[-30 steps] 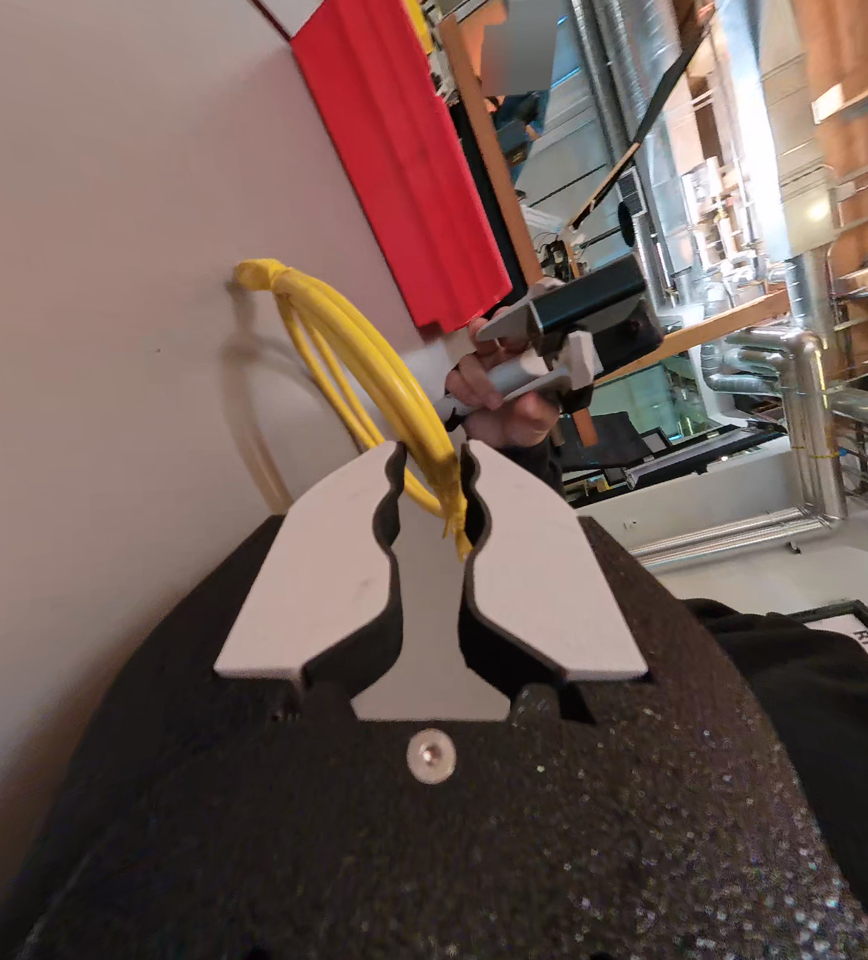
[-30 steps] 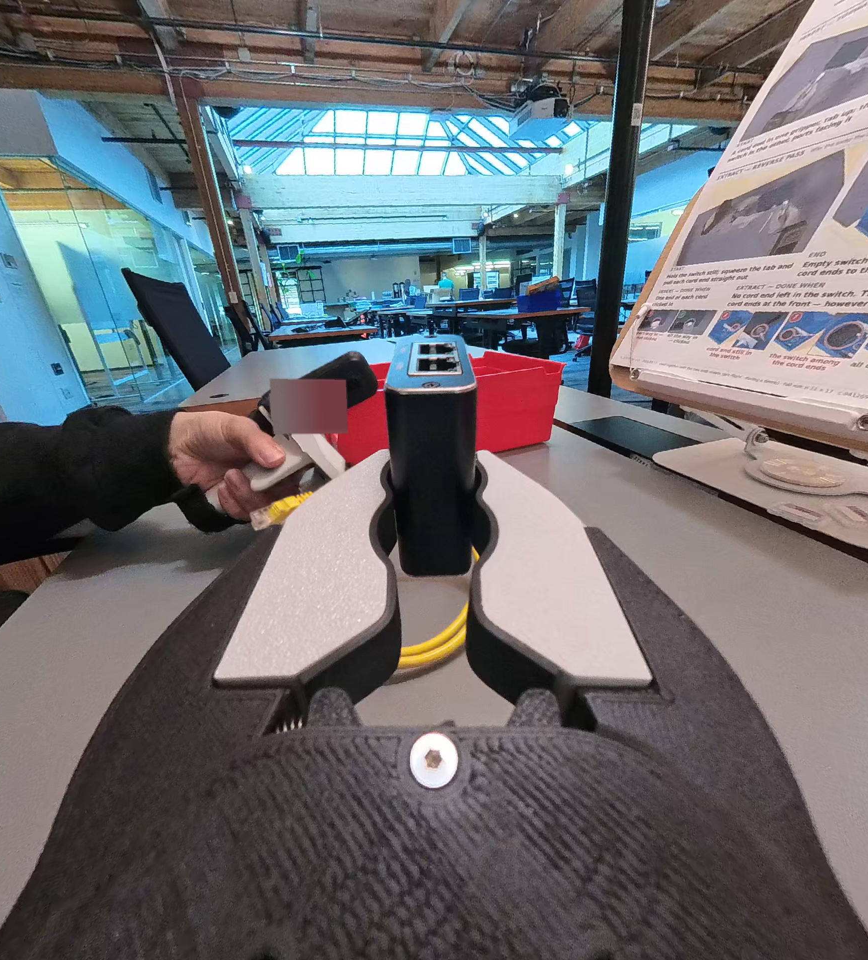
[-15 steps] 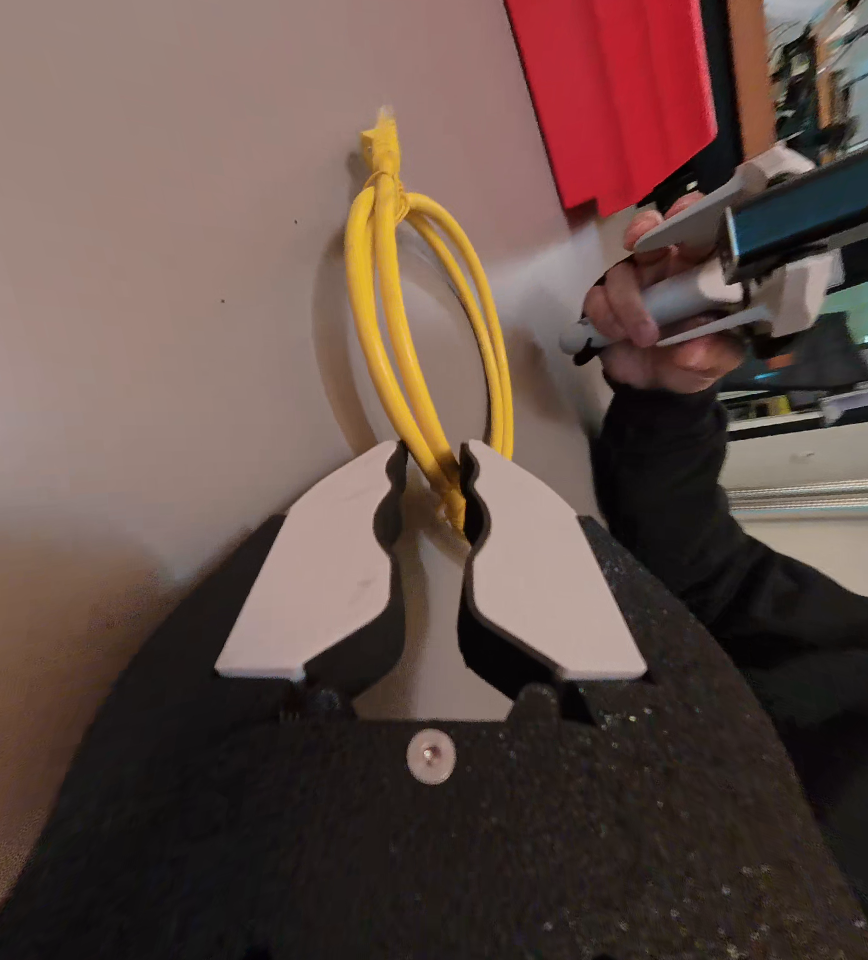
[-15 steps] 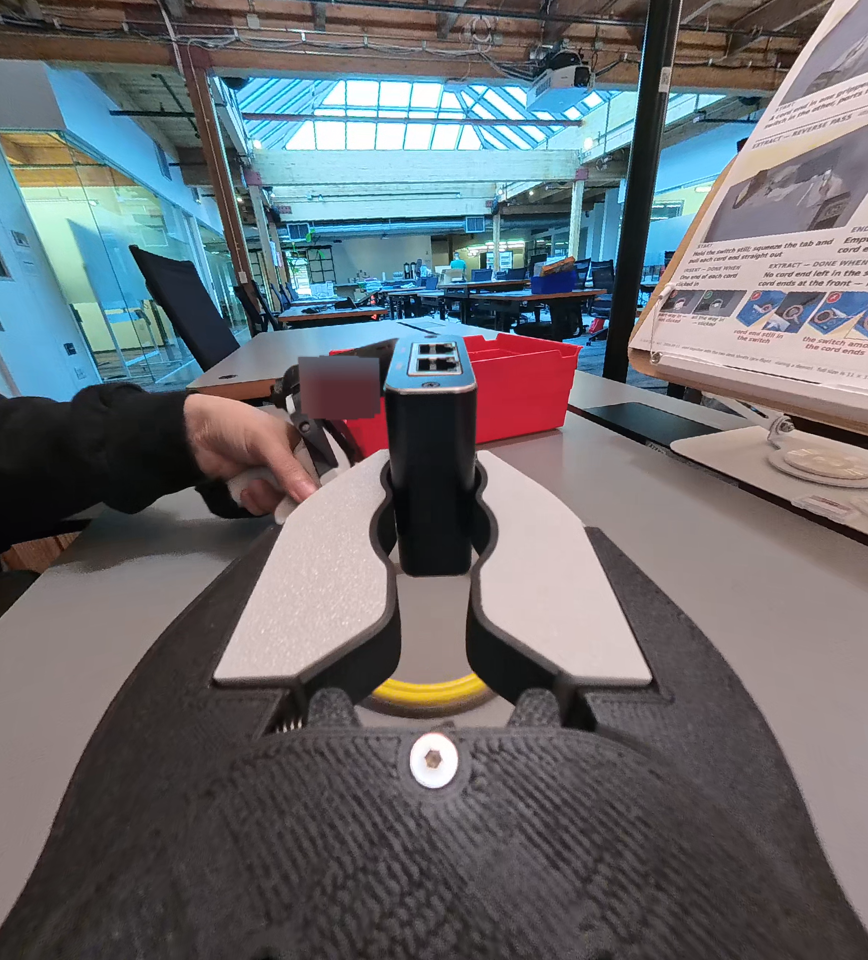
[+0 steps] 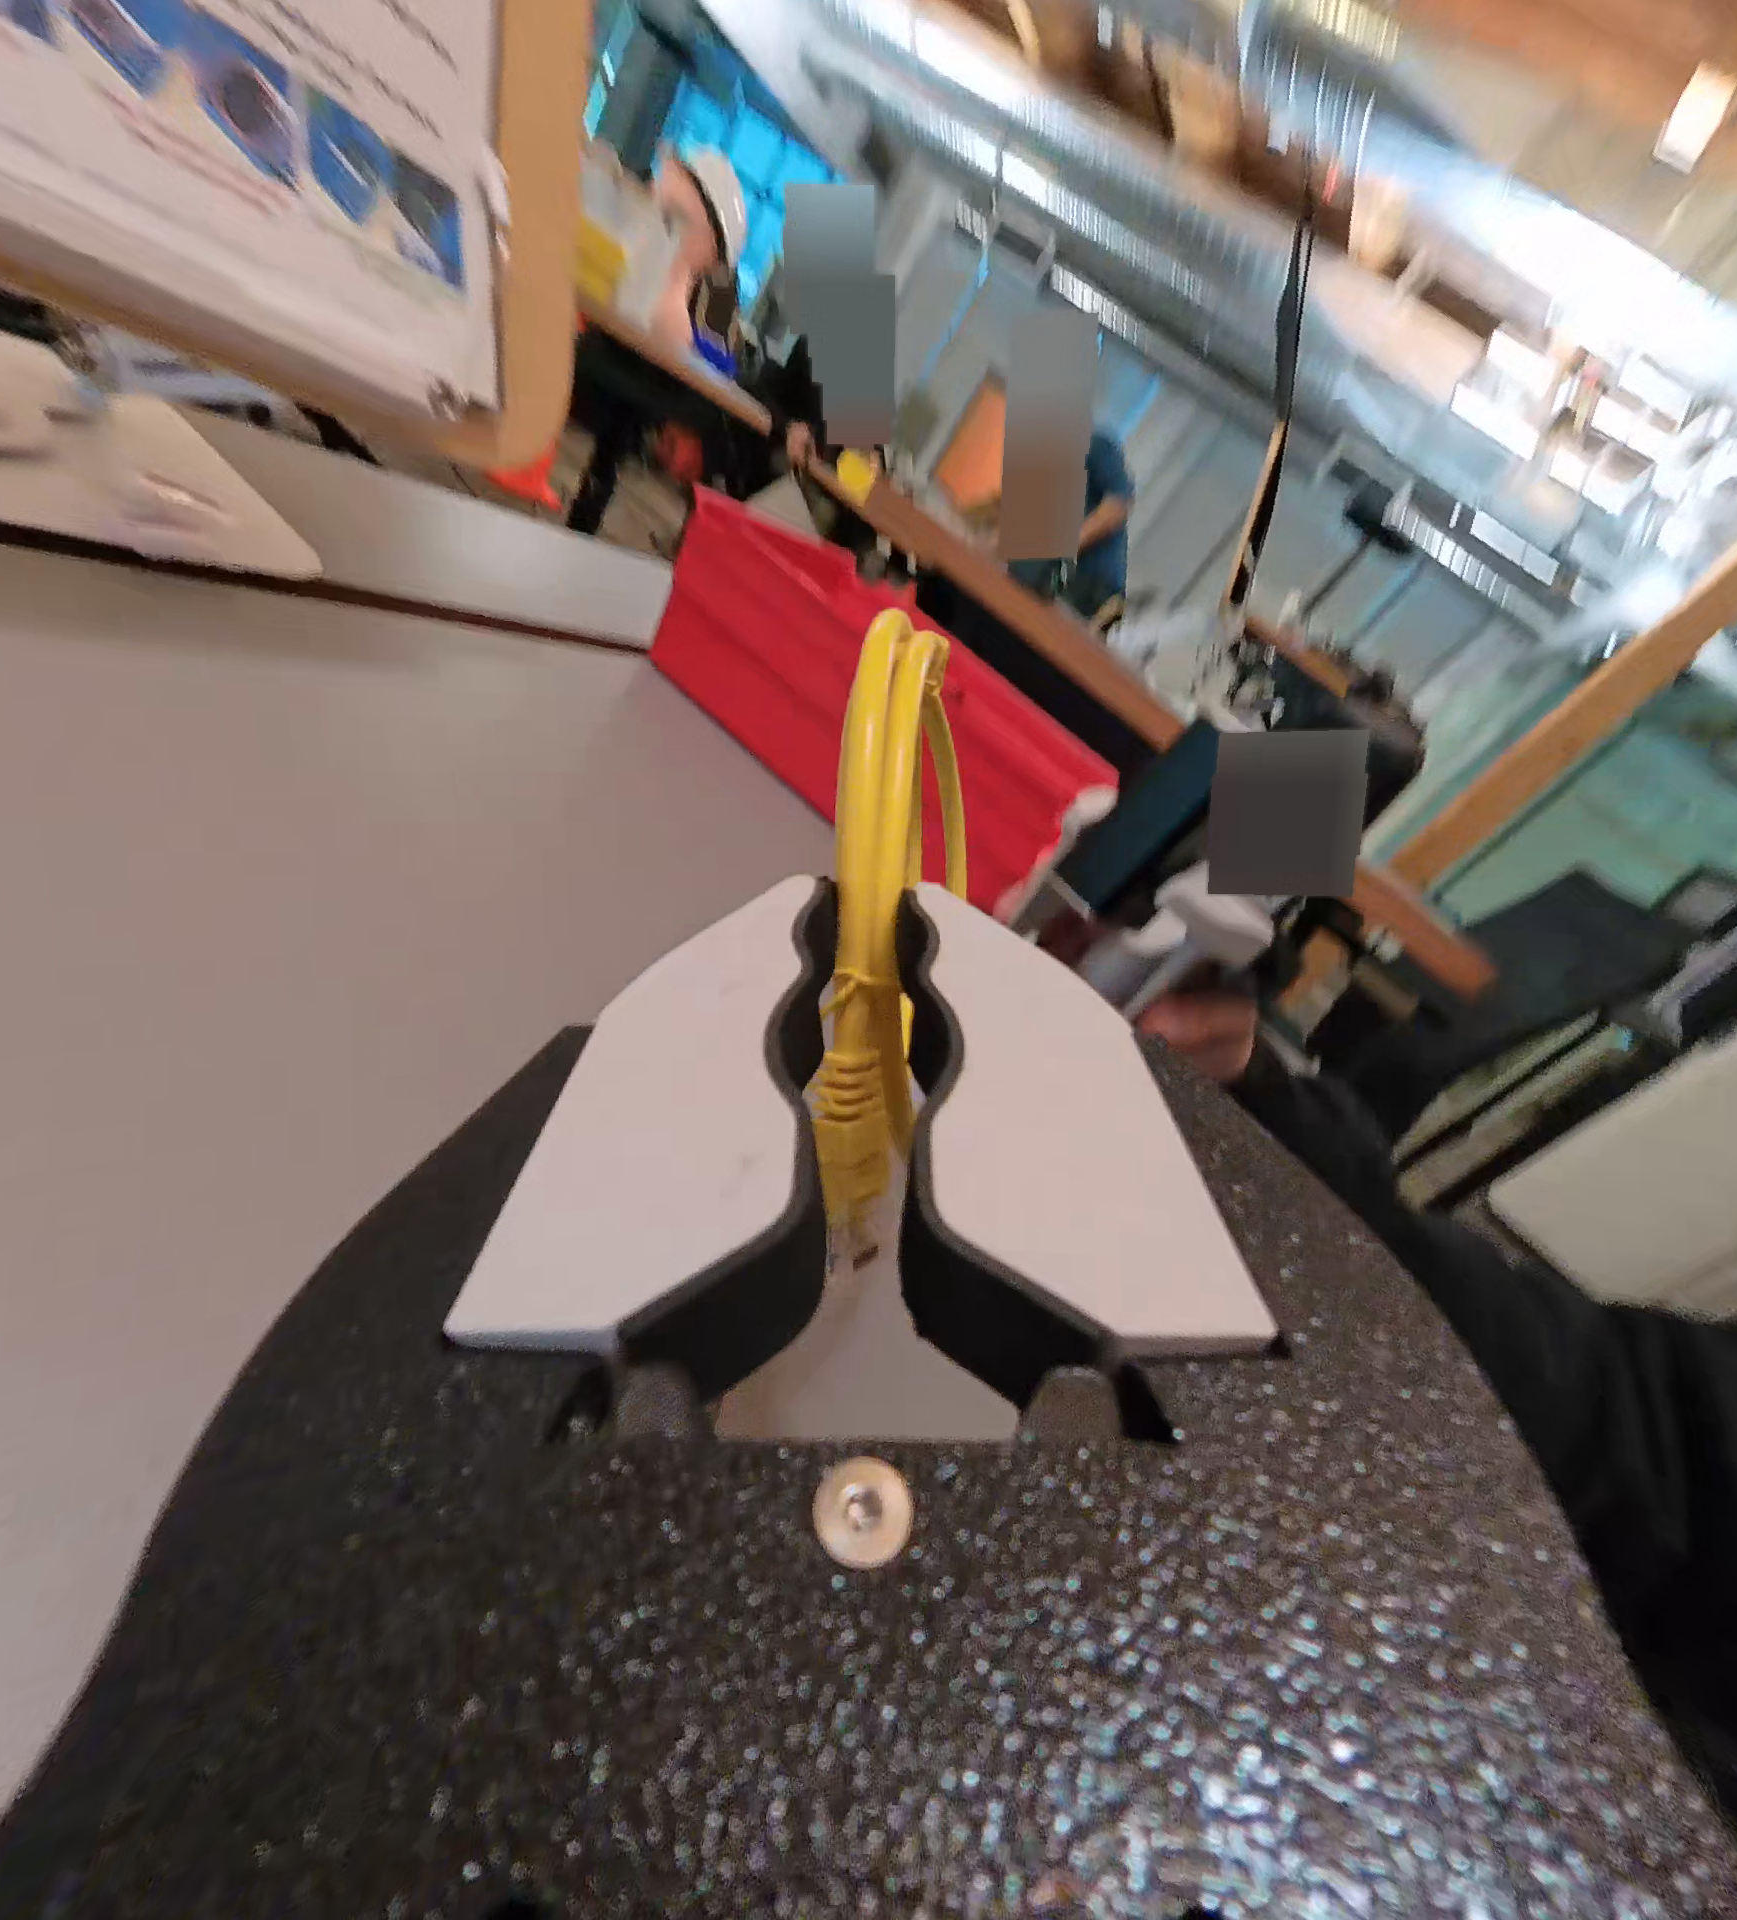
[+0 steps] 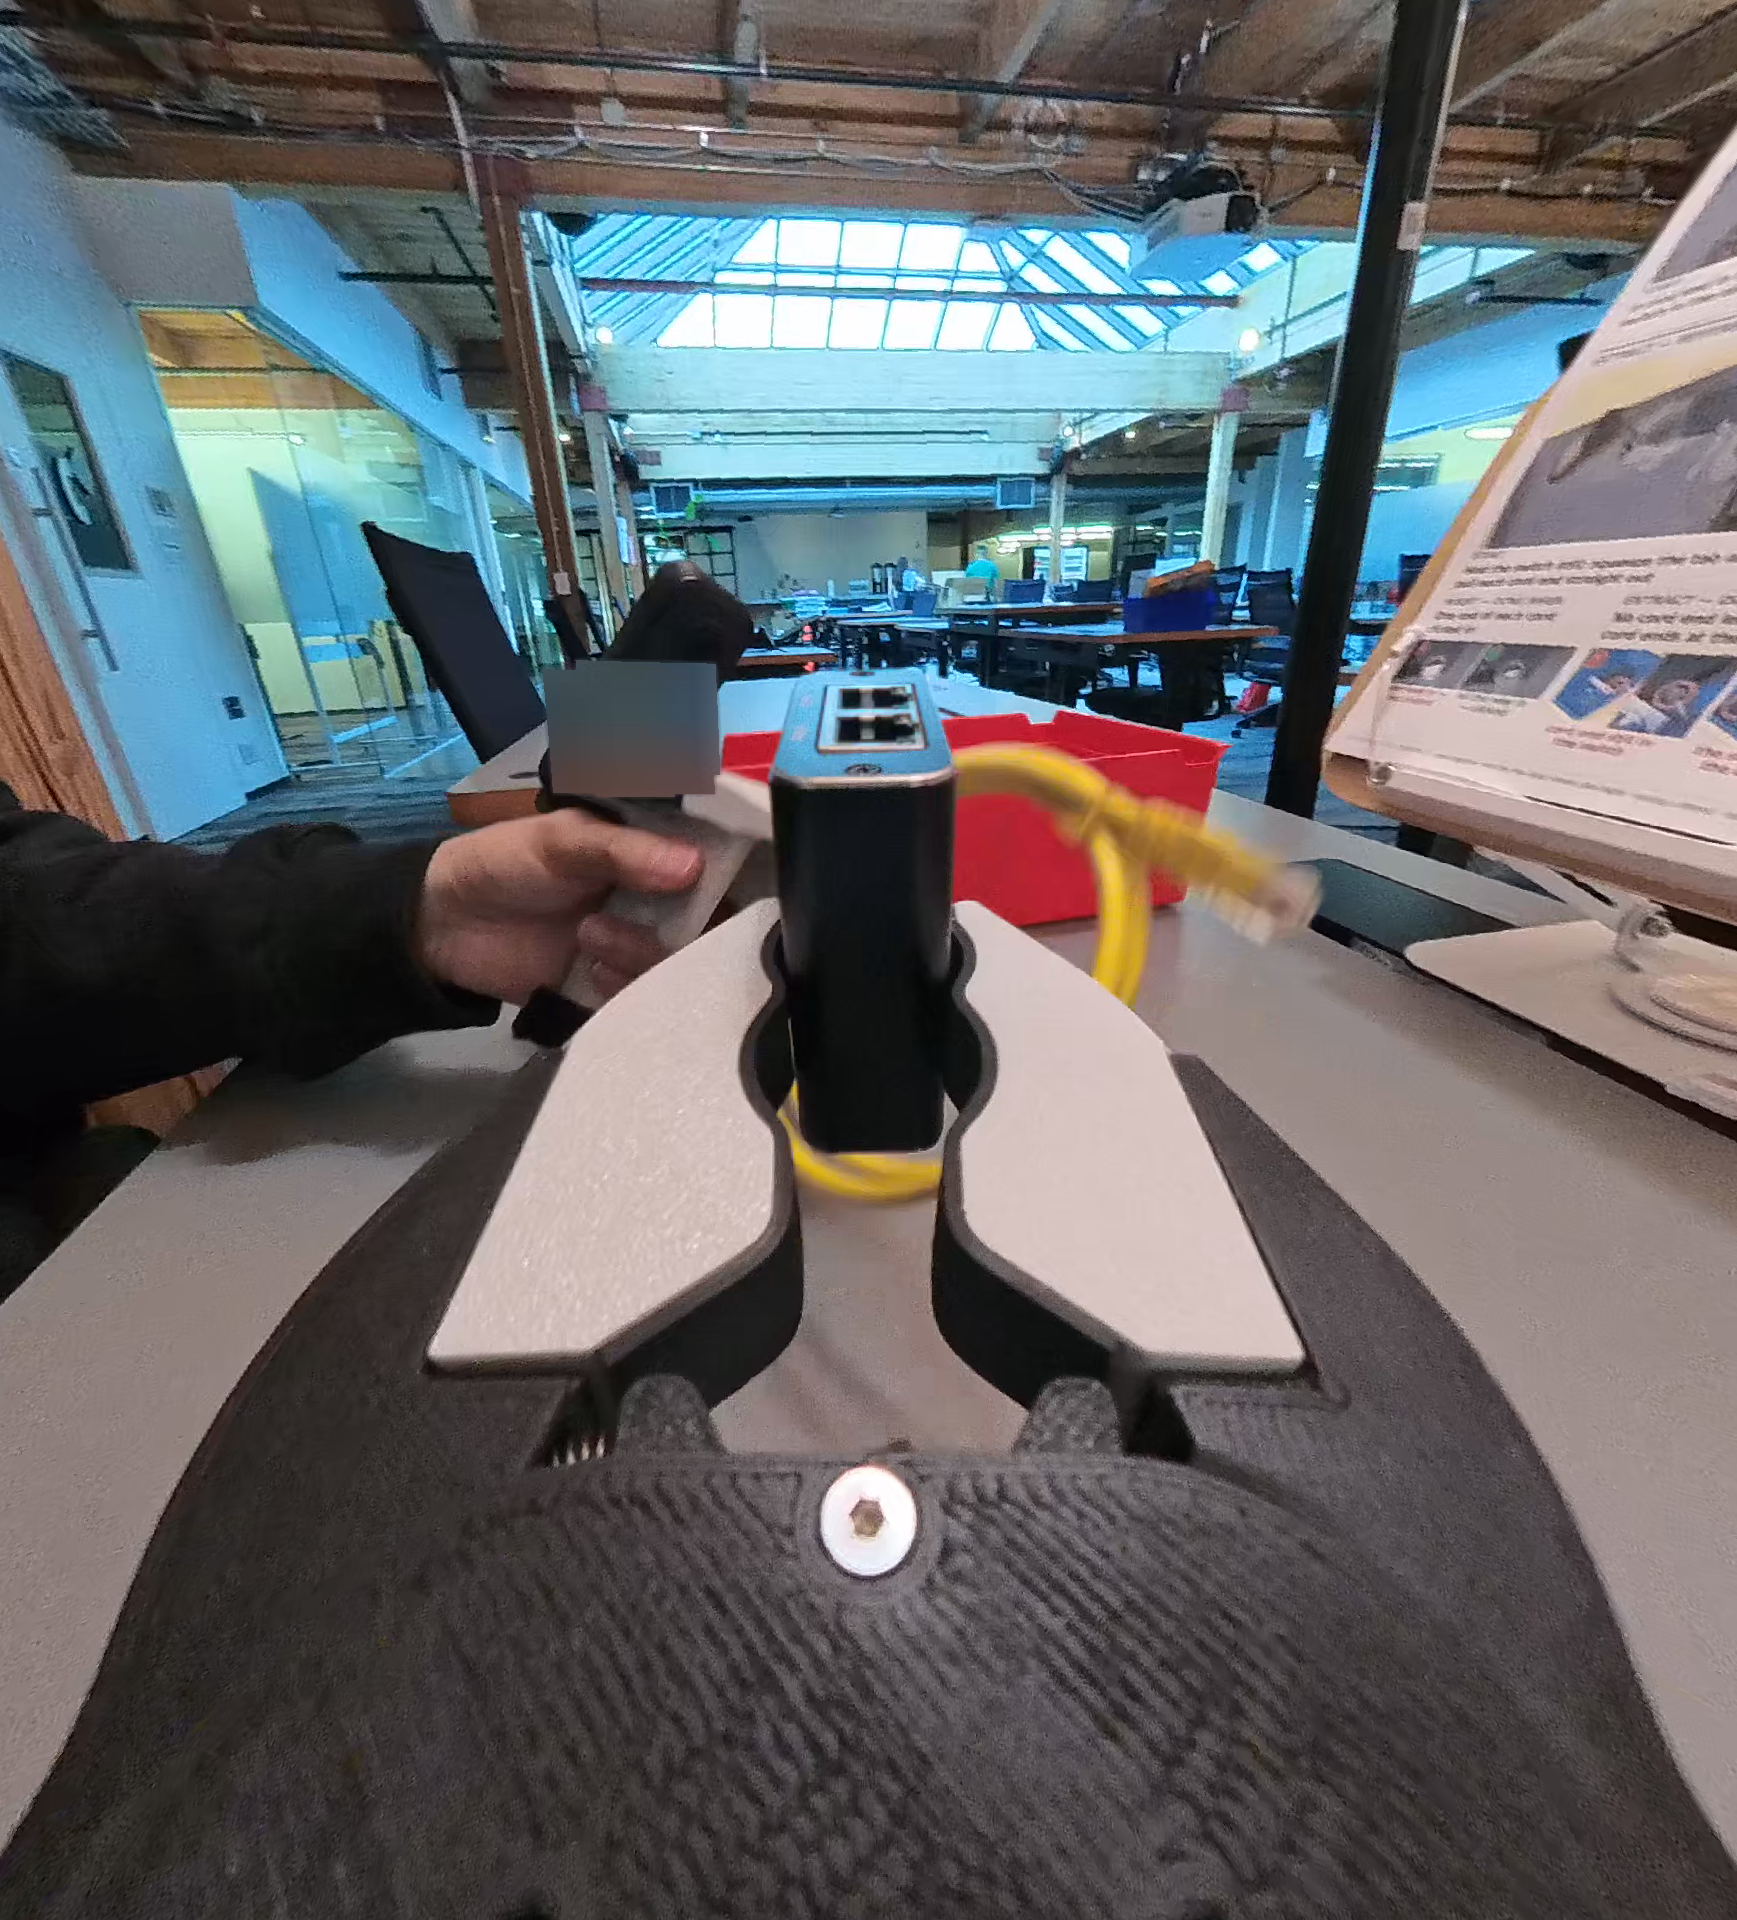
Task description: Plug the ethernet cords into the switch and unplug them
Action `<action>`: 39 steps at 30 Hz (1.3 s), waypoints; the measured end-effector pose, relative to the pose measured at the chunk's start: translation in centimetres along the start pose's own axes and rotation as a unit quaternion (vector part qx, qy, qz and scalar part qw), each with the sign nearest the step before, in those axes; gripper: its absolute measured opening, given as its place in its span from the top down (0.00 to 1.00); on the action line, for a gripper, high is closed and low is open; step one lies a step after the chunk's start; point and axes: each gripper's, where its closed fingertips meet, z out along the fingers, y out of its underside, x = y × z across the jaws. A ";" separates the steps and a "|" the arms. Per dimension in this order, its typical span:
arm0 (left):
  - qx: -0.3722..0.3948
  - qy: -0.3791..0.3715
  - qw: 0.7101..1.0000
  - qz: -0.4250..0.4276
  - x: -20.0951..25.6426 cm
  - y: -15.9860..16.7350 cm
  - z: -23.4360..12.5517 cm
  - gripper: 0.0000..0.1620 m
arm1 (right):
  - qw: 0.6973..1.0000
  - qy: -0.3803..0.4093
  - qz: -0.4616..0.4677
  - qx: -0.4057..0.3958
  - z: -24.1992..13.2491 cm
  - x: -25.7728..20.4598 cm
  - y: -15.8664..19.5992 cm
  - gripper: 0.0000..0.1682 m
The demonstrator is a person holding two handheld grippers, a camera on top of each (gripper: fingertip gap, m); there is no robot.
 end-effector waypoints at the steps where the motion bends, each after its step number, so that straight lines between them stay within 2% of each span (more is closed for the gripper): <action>1: 0.024 -0.003 1.000 -0.013 -0.2 -0.8 -0.3 0.93 | 1.000 -0.003 -0.004 -0.005 0.2 -0.2 0.2 0.85; 5: 0.065 -0.011 0.997 -0.035 -0.1 -2.2 -1.0 0.93 | 1.000 -0.015 -0.011 -0.023 0.9 -0.8 0.9 0.85; 11: 0.201 0.027 0.978 -0.045 3.1 -7.1 -2.2 0.93 | 0.995 -0.084 0.003 -0.044 2.4 -3.5 1.8 0.85; 16: 0.275 0.077 0.958 -0.028 7.4 -10.4 -2.4 0.93 | 0.991 -0.090 0.009 -0.100 4.7 -4.8 3.8 0.85; 20: 0.248 0.100 0.963 0.030 10.3 -9.5 -0.6 0.93 | 0.993 -0.075 0.014 -0.086 5.8 -5.1 3.5 0.85; 24: 0.222 0.123 0.966 0.053 11.4 -8.1 0.7 0.93 | 0.995 -0.073 0.015 -0.067 5.9 -5.2 2.8 0.85; 33: 0.174 0.128 0.972 0.093 10.9 -6.2 1.9 0.93 | 0.994 -0.093 0.018 -0.055 5.7 -5.7 2.3 0.85; 39: 0.157 0.124 0.970 0.136 10.8 -5.8 1.6 0.93 | 0.995 -0.078 0.023 -0.064 5.5 -5.1 2.6 0.85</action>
